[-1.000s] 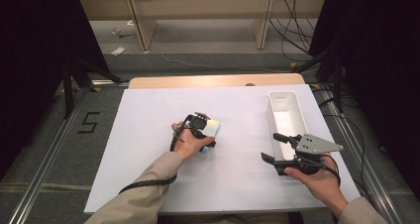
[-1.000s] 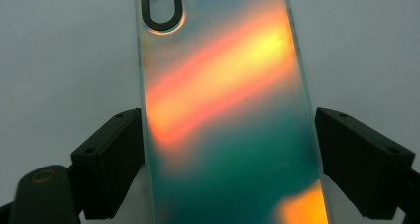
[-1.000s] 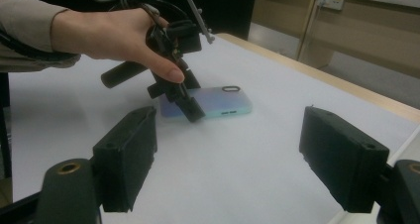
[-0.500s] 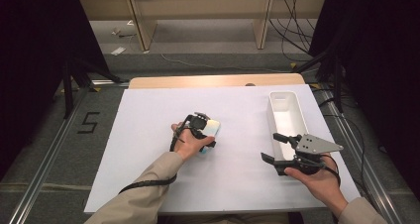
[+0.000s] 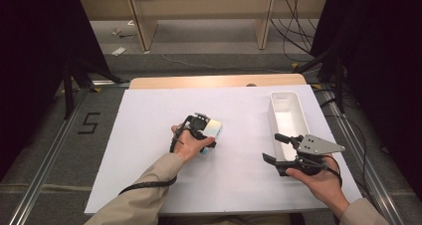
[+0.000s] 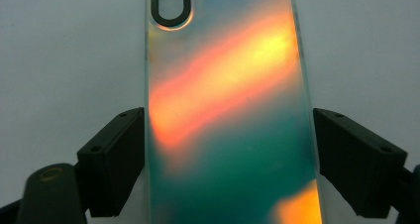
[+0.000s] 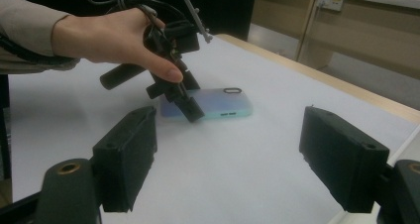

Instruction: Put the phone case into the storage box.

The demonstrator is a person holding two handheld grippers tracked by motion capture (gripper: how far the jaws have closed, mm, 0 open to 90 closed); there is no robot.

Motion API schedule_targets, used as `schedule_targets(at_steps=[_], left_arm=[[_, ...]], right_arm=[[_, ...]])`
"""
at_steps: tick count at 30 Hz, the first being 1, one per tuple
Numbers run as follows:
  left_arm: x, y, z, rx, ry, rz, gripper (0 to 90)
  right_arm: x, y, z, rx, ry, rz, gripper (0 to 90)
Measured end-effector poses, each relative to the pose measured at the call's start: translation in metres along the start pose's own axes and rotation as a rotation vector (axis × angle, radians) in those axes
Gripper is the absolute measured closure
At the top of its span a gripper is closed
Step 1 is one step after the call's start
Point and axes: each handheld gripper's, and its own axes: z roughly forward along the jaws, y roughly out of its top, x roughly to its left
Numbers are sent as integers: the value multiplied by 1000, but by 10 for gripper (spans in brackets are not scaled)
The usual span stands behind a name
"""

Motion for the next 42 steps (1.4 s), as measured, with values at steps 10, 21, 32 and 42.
schedule_targets(at_steps=[10,21,32,42], left_arm=[[1,-1,-1,-2,-8,8,165],[-3,0,-7,-49,-45,21,167],[-3,0,-19,-150,-68,42,167],[-1,-4,-32,-240,-87,63,167]], right_arm=[[0,0,0,-1,-1,1,234],[0,1,-1,-10,-7,2,233],[-1,1,-1,-10,-17,4,230],[-1,3,-1,-30,-42,19,220]])
